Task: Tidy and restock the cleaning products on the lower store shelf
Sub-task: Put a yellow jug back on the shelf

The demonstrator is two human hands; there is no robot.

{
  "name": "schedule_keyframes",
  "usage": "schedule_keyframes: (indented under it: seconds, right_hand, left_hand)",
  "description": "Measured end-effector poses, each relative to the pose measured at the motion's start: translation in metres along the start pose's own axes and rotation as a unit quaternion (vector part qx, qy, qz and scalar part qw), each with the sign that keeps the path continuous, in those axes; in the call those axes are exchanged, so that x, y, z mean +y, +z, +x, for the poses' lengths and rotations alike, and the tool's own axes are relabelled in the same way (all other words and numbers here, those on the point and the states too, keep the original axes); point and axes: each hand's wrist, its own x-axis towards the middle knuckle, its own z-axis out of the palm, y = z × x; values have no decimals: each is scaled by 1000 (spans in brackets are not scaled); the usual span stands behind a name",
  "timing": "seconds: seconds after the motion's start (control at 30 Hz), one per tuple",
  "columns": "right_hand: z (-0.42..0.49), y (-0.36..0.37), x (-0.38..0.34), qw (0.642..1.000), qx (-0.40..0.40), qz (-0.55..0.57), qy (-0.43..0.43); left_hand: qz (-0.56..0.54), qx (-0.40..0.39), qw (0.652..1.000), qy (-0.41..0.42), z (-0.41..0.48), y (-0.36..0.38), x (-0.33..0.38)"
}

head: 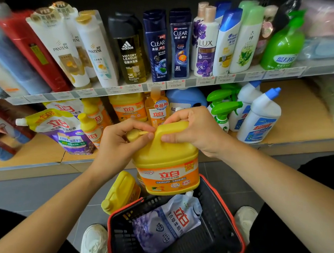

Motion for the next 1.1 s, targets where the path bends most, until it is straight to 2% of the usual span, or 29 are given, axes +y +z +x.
schedule_keyframes:
  seconds: [0.1,0.3,0.5,0.57,0.67,0.8,0.87,0.97,1.1]
  right_hand:
    - [0,-1,-1,1000,0,3,2]
    - [3,-5,-1,999,21,50,7]
    - [4,-10,0,990,44,129,25]
    - [4,-14,0,983,61,171,30]
    - [7,-22,-2,970,97,220,30]
    - [10,-33,-4,946,151,284,41]
    - [12,-36,-3,928,165,332,48]
    - [15,-38,-1,907,181,376,65]
    - [17,-35,7,906,213,358,77]
  left_hand:
    - [-15,7,1000,-1,0,2,-1]
    - [-113,66,990,-53,3,1,-1]
    - [-134,43,986,-94,5,-7,-26]
    - [-108,11,985,-137,4,-12,-41]
    - [-77,-93,973,-198,-1,-21,-61]
    - [-111,-184,947,-239,-13,-22,-75]
    - [-151,-166,944,-243,-16,-16,-75]
    - [-259,-94,931,-241,-15,-7,-69]
    - [-347,-29,912,-215,-8,-3,-56]
